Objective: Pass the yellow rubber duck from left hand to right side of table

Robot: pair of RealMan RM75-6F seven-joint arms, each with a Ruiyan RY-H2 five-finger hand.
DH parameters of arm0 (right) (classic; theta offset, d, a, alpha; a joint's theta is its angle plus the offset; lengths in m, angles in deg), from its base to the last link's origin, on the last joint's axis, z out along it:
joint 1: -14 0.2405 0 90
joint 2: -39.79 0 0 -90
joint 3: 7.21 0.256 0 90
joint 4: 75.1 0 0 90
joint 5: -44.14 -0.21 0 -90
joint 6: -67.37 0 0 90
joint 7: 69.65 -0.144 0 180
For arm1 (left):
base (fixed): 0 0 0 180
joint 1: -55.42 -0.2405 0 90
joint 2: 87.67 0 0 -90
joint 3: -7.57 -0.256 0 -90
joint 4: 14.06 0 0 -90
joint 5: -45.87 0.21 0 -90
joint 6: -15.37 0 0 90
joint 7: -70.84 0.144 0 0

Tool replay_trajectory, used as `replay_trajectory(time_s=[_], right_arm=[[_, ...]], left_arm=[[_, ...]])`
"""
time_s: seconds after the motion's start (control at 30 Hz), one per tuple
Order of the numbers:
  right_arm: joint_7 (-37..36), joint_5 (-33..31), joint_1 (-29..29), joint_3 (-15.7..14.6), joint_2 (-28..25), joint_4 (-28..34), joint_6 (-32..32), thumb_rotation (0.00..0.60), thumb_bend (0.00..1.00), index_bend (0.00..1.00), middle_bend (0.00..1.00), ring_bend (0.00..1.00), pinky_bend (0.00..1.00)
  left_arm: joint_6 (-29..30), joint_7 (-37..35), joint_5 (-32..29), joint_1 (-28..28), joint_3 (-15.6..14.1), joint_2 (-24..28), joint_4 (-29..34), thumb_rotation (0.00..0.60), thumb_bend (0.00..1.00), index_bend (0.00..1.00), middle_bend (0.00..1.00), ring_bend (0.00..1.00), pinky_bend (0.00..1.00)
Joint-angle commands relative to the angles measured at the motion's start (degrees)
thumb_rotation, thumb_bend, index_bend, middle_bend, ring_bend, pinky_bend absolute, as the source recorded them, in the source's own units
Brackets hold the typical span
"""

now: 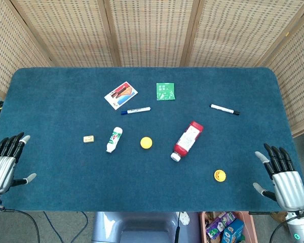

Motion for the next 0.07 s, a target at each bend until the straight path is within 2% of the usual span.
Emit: replay_trajectory(time_s=[0.03, 0.07], right_arm=[[-0.6, 1.1, -2.1, 0.3, 0.1, -0.7, -2.5, 0.600, 0.00, 0.00, 0.00, 0.00, 0.00], [-0.9, 1.2, -2.3, 0.5, 0.1, -0.9, -2.7, 0.600, 0.00, 0.00, 0.00, 0.00, 0.00]], left_arm=[[1.7, -0.7, 1.7, -1.2, -0.7, -0.3, -0.7, 0.600, 0.00, 0.00, 0.00, 0.00, 0.00], [1.9, -0.9, 2.0, -1.3, -0.8, -0.3, -0.8, 0.600, 0.00, 0.00, 0.00, 0.00, 0.00]])
